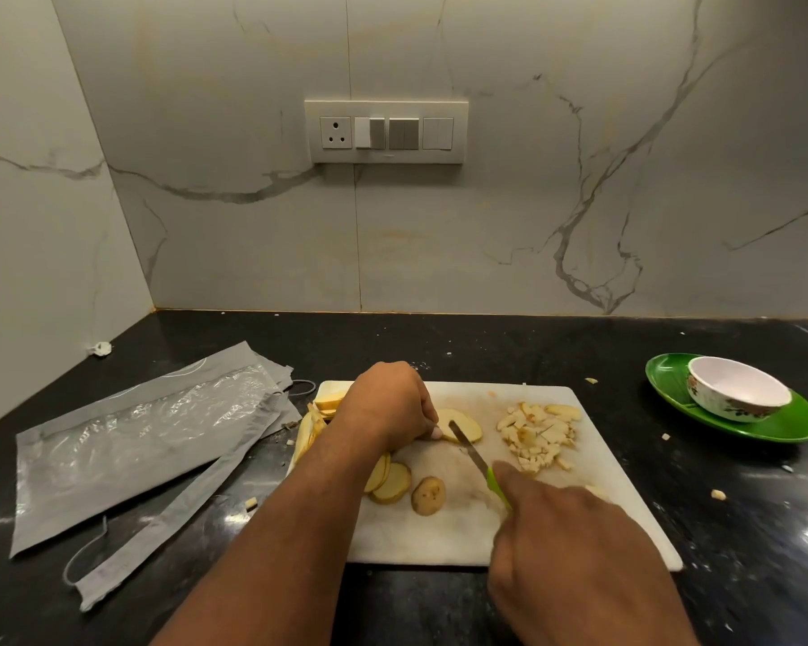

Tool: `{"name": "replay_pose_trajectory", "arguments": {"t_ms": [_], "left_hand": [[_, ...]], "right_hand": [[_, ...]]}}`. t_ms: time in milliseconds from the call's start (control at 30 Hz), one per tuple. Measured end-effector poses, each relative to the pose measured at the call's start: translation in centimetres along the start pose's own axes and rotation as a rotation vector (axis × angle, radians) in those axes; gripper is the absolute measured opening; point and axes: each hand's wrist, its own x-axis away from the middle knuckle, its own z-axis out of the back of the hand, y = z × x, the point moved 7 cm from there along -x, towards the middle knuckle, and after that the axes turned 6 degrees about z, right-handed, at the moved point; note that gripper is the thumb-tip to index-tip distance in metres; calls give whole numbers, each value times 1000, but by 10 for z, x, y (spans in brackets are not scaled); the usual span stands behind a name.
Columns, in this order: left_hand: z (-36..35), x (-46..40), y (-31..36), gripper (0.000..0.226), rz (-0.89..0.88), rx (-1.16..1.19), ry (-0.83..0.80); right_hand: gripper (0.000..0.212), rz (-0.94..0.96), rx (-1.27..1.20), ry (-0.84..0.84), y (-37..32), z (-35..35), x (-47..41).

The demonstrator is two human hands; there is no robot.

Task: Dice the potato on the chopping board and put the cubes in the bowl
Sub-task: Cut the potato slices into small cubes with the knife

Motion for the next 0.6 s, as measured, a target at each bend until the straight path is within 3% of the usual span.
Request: {"name": "replay_pose_trajectory", "arguments": {"t_ms": [100, 200, 300, 500, 600], "left_hand": [[2, 3, 0, 17, 0, -11, 8], [1, 2, 0, 16, 6, -22, 7], [1, -2, -2, 14, 21, -4, 6], [-2, -6, -3, 16, 22, 3, -15], [-2, -6, -3, 16, 30, -1, -13]], "right_hand": [[54, 39, 25, 142, -9, 2, -22], [50, 56, 24, 149, -18, -5, -38], [51, 49, 21, 90, -15, -16, -35], [77, -67, -40, -248, 1, -21, -4], [67, -34, -30, -146, -4, -8, -2]]}}
